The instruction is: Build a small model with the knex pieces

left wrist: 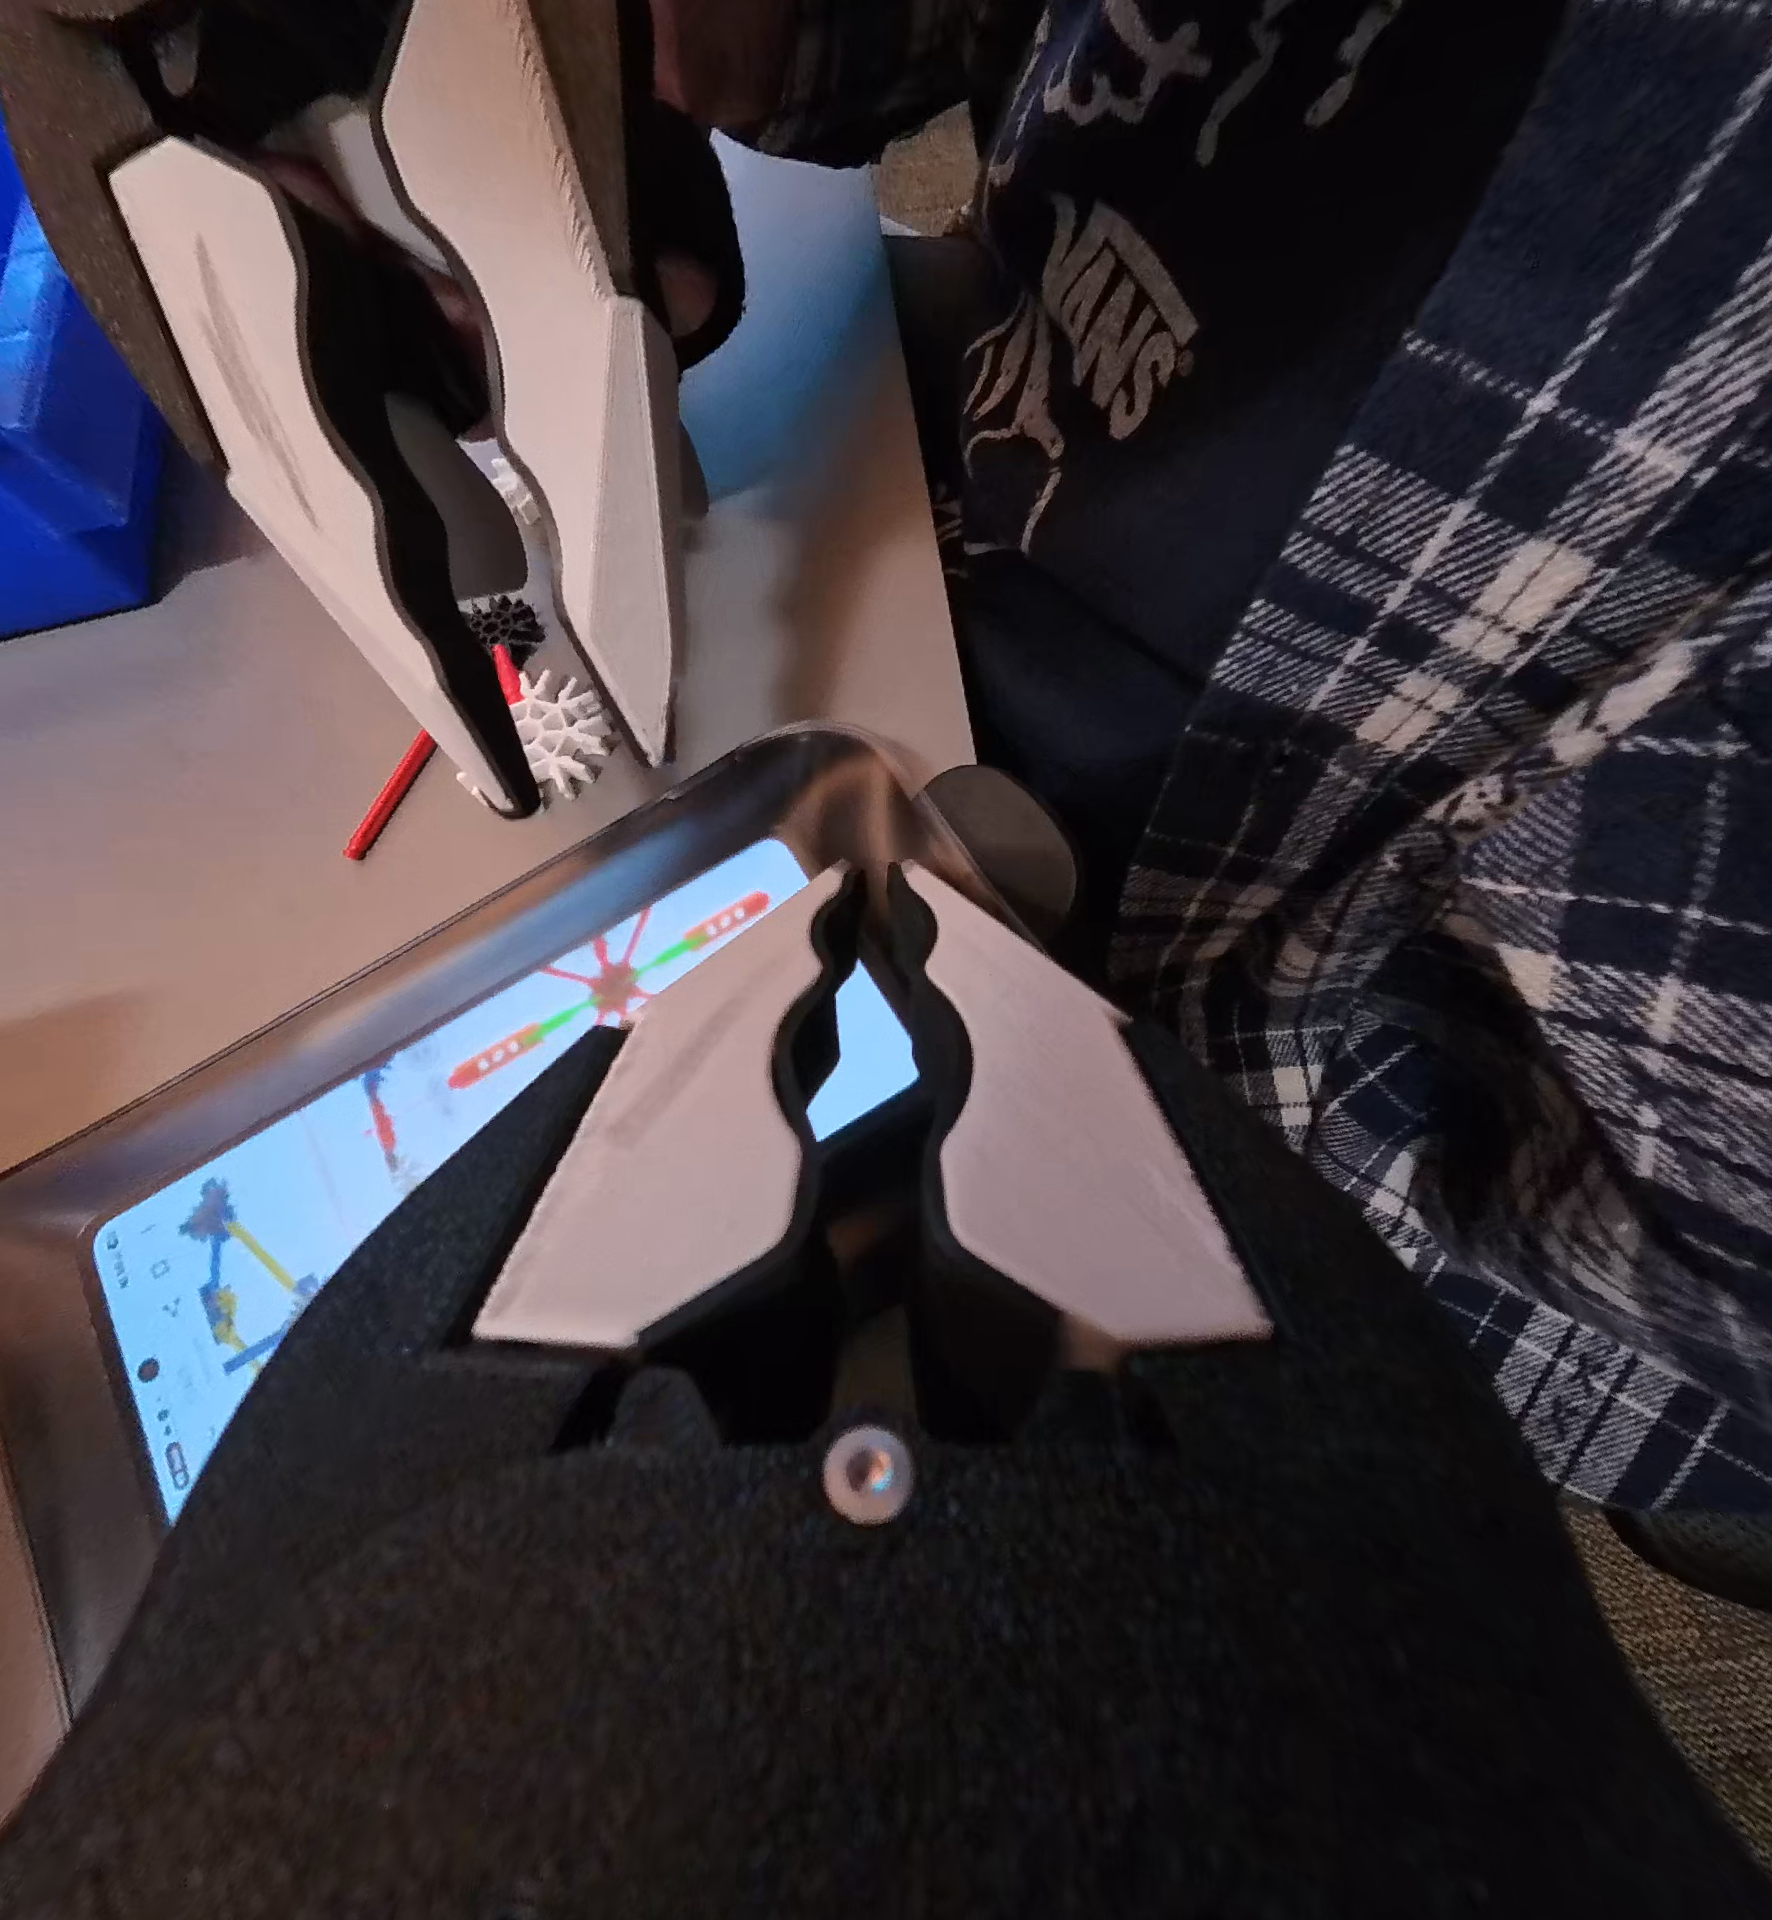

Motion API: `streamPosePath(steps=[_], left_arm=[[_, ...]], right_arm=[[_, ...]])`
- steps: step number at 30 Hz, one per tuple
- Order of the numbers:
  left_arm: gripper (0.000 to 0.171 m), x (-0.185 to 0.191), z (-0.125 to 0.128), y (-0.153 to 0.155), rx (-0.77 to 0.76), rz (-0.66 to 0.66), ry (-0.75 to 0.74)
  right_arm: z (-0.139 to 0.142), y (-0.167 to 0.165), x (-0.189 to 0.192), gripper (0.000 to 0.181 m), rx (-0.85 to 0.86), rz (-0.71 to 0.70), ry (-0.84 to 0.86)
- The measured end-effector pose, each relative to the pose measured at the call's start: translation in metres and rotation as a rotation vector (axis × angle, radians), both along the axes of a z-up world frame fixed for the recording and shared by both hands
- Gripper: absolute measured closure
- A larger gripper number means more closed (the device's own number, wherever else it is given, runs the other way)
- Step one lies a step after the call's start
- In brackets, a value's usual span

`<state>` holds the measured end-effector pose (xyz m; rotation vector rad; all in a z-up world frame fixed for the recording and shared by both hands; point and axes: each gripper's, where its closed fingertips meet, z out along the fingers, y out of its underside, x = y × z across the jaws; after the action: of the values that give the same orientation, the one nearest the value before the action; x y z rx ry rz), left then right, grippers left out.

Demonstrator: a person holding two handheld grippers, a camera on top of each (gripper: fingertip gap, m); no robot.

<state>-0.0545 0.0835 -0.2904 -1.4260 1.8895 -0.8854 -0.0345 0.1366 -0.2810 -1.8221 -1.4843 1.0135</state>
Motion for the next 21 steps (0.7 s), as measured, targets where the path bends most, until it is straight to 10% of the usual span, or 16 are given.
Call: streamPosePath(steps=[1, 21], left_arm=[[0.168, 0.0, 0.0, 0.0, 0.003, 0.001, 0.002], [0.168, -0.003, -0.001, -0.003, 0.009, -0.004, 0.023]], right_arm=[[0.001, 0.0, 0.0, 0.157, 0.002, -0.001, 0.001], [-0.001, -0.001, -0.011, 0.157, 0.015, 0.017, -0.011]])
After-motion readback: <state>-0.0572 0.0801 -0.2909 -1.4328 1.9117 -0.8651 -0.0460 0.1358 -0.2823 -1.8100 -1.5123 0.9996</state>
